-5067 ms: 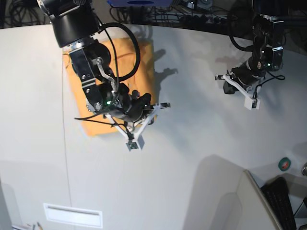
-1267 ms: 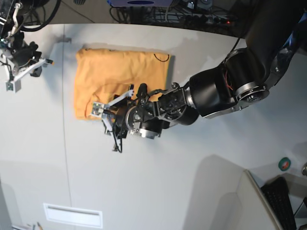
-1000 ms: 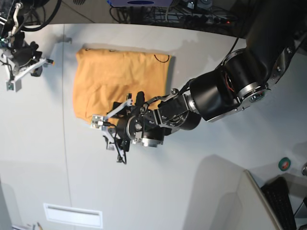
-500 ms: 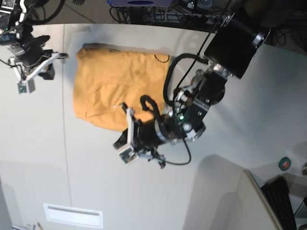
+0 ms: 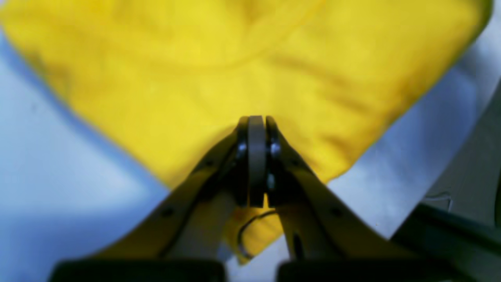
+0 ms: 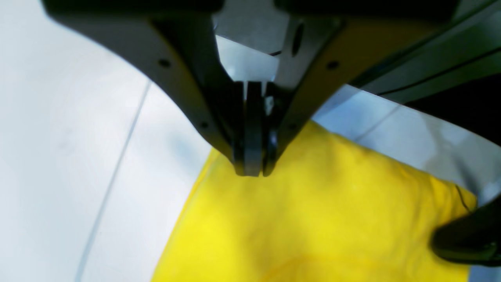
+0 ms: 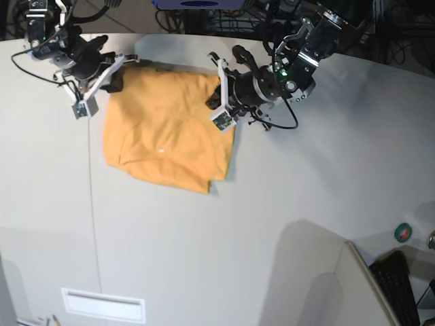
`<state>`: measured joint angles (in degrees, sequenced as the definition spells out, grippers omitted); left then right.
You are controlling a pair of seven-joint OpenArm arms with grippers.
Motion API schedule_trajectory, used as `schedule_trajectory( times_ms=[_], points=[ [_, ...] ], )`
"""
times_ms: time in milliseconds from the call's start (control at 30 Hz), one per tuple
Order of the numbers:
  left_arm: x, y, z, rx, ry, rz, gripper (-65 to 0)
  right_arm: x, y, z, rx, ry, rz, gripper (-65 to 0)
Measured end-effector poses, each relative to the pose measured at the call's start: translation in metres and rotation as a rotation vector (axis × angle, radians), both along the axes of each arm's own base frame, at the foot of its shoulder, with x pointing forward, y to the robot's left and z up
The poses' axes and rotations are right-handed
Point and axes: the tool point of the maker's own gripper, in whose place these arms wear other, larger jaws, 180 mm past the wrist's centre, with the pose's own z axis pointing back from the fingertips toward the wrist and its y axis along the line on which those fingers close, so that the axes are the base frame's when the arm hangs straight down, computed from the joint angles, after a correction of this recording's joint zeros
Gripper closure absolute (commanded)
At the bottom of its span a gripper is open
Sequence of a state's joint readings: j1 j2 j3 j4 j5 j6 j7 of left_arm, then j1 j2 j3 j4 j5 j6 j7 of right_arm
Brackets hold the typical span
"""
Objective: Layout the t-shirt on the table in an organized manner, then fold the t-shirt properly
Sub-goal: 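Grasp the folded shirt's edge with both grippers and pull it straight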
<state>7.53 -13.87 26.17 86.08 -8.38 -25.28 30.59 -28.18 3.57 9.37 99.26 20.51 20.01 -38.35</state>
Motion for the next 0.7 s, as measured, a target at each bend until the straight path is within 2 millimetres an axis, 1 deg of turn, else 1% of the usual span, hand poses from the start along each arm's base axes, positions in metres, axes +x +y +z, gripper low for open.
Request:
schedule_trajectory(
  times_ms=[67, 133, 200, 300, 367, 400, 467, 533, 567, 633, 700],
  points=[
    [-0.001, 0.003, 0.0, -0.002, -0.001, 0.001, 0.0, -0.006, 0.0, -0.009, 0.006, 0.028, -0.007, 0.0],
    [-0.003, 0.004, -0.002, 0.002, 0.005, 0.001, 0.0, -0.008, -0.002, -0.019, 0.015, 0.031, -0.027, 0.0],
    [-0.005, 0.006, -0.009, 0.008, 0.023, 0.007, 0.0, -0.011, -0.004, -0.028, 0.023, 0.031, -0.048, 0.0],
    [-0.009, 0.01, -0.015, 0.02, 0.041, 0.01, 0.0, -0.012, -0.005, -0.032, 0.027, 0.025, -0.058, 0.0],
    [-0.009, 0.007, -0.011, 0.016, 0.039, 0.006, 0.0, -0.011, -0.006, -0.03, 0.025, 0.02, -0.057, 0.0],
    [-0.009, 0.004, -0.004, 0.005, 0.022, 0.002, 0.0, -0.01, -0.006, -0.027, 0.022, 0.013, -0.056, 0.0],
    [-0.006, -0.004, 0.016, -0.037, -0.021, 0.003, 0.0, -0.007, -0.007, -0.013, 0.009, -0.026, -0.048, 0.0],
    [0.0, 0.0, 0.038, -0.081, -0.07, 0.045, 0.0, -0.006, -0.007, 0.004, -0.002, -0.069, -0.032, 0.0],
    [0.003, 0.008, 0.045, -0.086, -0.091, 0.076, 0.0, -0.006, -0.009, 0.013, -0.015, -0.087, -0.02, 0.0],
    [0.005, 0.031, 0.053, -0.059, -0.115, 0.138, 0.0, -0.012, -0.014, 0.029, -0.04, -0.118, 0.004, 0.0],
    [-0.003, 0.056, 0.057, -0.022, -0.126, 0.183, 0.0, -0.026, -0.016, 0.034, -0.057, -0.092, 0.014, 0.0]
  ],
)
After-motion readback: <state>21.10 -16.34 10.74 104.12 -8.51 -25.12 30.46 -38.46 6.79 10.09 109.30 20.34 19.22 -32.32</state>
